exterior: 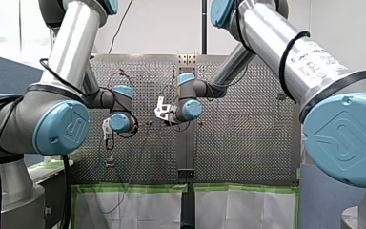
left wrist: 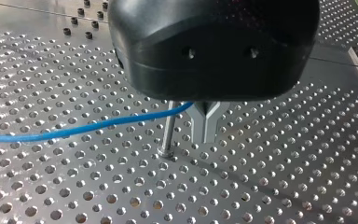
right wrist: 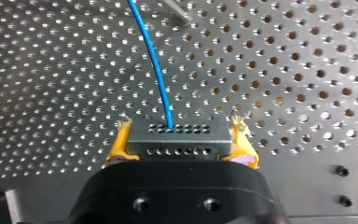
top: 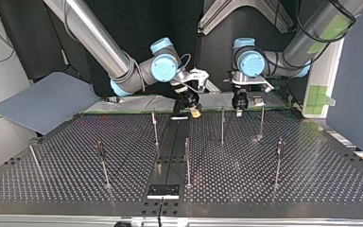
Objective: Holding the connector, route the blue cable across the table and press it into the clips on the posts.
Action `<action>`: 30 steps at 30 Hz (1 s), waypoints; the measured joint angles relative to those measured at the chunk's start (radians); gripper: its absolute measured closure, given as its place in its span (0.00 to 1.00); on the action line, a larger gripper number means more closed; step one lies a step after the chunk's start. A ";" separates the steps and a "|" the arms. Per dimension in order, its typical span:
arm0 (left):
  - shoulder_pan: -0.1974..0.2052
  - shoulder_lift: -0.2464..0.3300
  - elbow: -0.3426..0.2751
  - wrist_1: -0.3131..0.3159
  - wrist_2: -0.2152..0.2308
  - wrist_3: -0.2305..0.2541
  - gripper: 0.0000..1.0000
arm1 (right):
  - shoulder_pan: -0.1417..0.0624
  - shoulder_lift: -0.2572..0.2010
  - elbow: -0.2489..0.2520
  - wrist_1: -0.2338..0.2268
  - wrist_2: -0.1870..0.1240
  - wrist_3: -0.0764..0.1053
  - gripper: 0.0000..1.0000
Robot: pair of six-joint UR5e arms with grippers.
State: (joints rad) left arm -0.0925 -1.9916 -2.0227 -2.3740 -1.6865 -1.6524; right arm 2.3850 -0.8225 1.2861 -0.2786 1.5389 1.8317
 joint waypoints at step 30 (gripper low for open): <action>0.037 -0.048 0.082 -0.008 0.049 0.007 1.00 | -0.050 0.005 -0.001 0.011 -0.022 0.020 1.00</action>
State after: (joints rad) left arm -0.0554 -2.0392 -1.9404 -2.3822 -1.6373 -1.6458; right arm 2.3349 -0.8173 1.2853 -0.2676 1.5169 1.8515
